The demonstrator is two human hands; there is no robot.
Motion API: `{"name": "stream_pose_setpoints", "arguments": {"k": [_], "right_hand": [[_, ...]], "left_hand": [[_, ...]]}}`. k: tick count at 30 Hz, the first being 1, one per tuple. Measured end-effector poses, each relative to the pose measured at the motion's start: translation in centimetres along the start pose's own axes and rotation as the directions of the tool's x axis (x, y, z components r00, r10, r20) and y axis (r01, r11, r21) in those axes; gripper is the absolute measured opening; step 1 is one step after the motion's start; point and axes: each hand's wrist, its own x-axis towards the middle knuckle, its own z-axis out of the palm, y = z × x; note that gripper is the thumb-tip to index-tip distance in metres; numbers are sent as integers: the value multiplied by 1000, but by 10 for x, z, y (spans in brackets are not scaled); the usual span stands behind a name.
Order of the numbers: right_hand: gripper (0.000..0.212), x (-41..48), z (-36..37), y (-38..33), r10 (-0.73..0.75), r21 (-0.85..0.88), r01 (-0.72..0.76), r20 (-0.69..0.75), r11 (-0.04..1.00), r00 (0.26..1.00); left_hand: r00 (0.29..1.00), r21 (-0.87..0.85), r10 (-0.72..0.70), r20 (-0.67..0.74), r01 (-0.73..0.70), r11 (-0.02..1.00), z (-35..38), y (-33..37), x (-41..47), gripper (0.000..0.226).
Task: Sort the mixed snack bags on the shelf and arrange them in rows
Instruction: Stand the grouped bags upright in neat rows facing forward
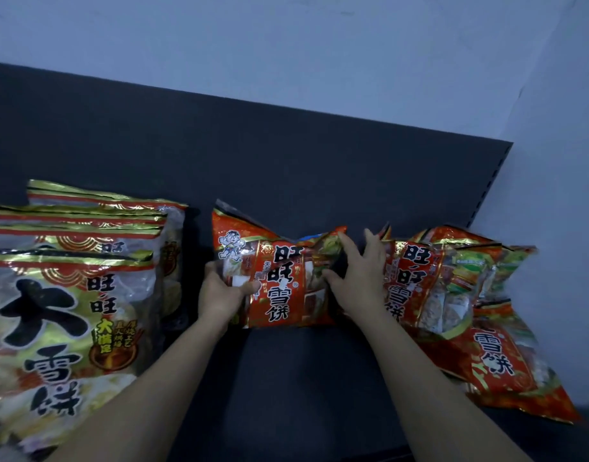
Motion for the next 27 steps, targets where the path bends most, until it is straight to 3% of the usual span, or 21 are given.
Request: {"name": "stream_pose_setpoints", "arguments": {"k": [2, 4, 6, 10, 13, 15, 17, 19, 22, 24, 27], "right_hand": [[81, -2, 7, -5, 50, 92, -72, 215, 993, 975], [92, -6, 18, -7, 26, 198, -98, 338, 975, 941], [101, -8, 28, -6, 27, 250, -129, 374, 959, 927], [104, -6, 28, -2, 13, 297, -144, 402, 944, 915], [90, -3, 13, 3, -5, 316, -103, 324, 943, 946], [78, 1, 0, 11, 0, 245, -39, 158, 969, 987], [69, 8, -17, 23, 11, 94, -9, -18, 995, 1000], [59, 15, -37, 36, -14, -42, 7, -156, 999, 988], [53, 24, -60, 56, -15, -250, -28, -168, 968, 986], [54, 25, -68, 67, 61, -378, -92, -93, 921, 994], [62, 26, -76, 83, 183, -479, -158, 5, 864, 983]], "left_hand": [[1000, 55, -8, 0, 8, 998, -3, -2, 0, 66], [1000, 91, -14, 5, 14, 996, -4, -3, 0, 72], [999, 115, -32, 10, 31, 993, -6, -1, -1, 82], [998, 213, 19, -57, -7, 977, -6, 6, -9, 127], [941, 456, 303, -152, -205, 866, 5, 25, -29, 125], [824, 590, 552, -130, -384, 711, 19, 35, -37, 110], [717, 635, 697, -5, -536, 556, 37, 43, -40, 90], [633, 572, 752, 184, -691, 442, 61, 49, -44, 73], [558, 467, 665, 497, -817, 337, 98, 51, -55, 67], [603, 469, 489, 631, -798, 379, 121, 48, -61, 69], [660, 513, 232, 714, -719, 468, 149, 40, -57, 77]]}}
